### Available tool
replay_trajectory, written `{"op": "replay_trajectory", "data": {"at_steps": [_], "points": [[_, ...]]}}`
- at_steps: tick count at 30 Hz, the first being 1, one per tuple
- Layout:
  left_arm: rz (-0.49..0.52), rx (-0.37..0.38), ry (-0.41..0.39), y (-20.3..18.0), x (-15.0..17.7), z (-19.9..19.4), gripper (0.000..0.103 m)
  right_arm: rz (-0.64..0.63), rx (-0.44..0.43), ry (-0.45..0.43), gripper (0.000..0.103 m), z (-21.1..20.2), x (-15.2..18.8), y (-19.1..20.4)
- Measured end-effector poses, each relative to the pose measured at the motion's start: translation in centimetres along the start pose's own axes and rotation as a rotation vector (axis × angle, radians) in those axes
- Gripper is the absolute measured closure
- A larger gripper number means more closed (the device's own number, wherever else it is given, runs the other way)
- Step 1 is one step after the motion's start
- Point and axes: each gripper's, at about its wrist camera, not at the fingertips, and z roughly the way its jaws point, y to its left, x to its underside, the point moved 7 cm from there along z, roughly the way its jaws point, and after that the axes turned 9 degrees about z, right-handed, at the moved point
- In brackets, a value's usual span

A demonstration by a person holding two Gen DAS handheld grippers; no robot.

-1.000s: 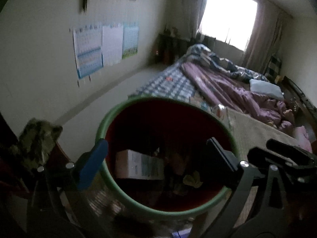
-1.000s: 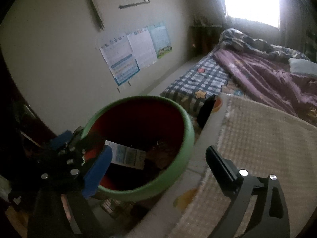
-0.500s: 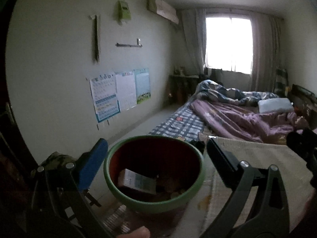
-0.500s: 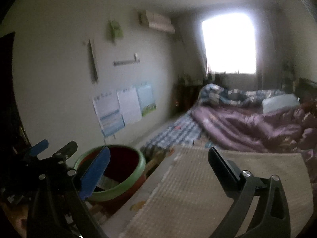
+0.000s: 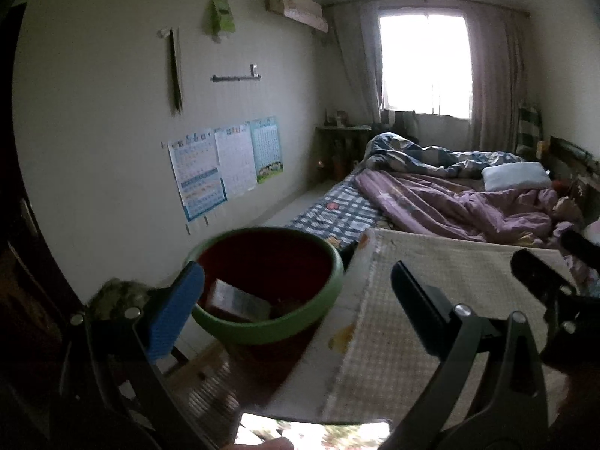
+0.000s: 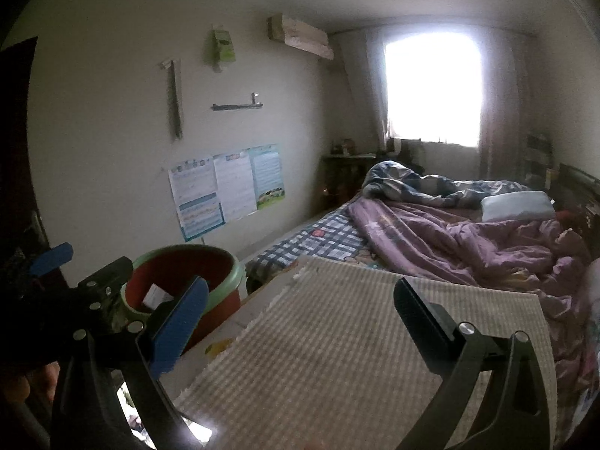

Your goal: Collect trash

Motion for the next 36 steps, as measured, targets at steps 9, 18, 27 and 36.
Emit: {"op": "replay_trajectory", "data": {"at_steps": [9,18,27,36], "points": [[-0.038,0.001,0.014,-0.7,0.0,-0.6,0.006,0.012,-0.028,0.049,0.007,-0.4,0.4,-1.4],[-0.067,0.024,0.046,-1.0,-0.3,-0.1,0.006,0.02,-0.031,0.066,0.007,-0.5,0.6,-2.0],[-0.077,0.032,0.073,-1.0,0.0,0.5,0.006,0.026,-0.036,0.082,0.007,-0.2,0.7,-2.2],[-0.082,0.035,0.088,-0.7,0.5,0.8,0.006,0.031,-0.036,0.102,0.007,0.2,1.2,-2.2]]}}
